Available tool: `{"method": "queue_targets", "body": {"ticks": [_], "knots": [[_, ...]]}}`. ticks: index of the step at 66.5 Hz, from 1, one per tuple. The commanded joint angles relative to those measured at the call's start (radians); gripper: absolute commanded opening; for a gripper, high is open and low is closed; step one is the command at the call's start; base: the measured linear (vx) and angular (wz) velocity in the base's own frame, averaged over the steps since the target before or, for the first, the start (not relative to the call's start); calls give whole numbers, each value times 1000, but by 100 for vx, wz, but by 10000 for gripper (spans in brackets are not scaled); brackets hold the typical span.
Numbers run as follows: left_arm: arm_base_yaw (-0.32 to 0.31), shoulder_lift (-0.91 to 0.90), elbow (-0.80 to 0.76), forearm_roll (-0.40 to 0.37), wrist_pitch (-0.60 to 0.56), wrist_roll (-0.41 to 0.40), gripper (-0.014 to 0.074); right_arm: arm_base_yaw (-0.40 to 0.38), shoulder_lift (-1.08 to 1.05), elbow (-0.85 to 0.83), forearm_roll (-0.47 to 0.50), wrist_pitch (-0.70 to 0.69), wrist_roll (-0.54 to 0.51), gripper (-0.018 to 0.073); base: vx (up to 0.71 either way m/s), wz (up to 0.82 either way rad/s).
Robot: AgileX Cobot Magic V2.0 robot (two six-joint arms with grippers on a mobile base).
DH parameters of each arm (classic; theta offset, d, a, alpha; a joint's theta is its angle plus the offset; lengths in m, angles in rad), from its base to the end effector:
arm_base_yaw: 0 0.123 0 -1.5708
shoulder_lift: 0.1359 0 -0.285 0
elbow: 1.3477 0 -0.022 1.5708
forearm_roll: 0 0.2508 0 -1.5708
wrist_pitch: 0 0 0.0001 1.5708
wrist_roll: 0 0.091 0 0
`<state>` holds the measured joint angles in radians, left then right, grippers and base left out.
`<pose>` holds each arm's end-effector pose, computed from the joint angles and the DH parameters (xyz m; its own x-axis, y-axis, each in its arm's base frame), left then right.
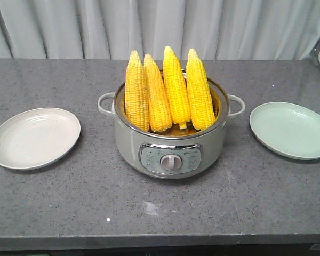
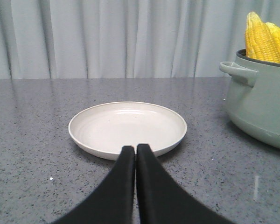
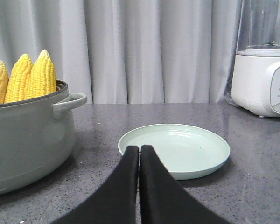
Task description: Distribute corn equally
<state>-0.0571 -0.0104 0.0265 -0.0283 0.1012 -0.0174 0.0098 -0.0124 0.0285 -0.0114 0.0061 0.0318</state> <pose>0.0567 -0.0035 0.1956 -0.0327 -0.0437 -0.9985 0.0585 0.9972 -0.0456 0.0566 0.0005 0.2037 0.0647 0.0210 -0.9977 -0.0110 0.9997 0.0204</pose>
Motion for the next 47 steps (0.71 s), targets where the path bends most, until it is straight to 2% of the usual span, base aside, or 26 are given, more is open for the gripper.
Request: {"method": "queue_targets", "body": {"ticks": [1, 47], "knots": [[2, -16, 14, -3, -81, -8, -6, -5, -1, 7, -8, -75, 2, -6, 6, 0], [2, -16, 14, -3, -81, -8, -6, -5, -1, 7, -8, -75, 2, -6, 2, 0]]}}
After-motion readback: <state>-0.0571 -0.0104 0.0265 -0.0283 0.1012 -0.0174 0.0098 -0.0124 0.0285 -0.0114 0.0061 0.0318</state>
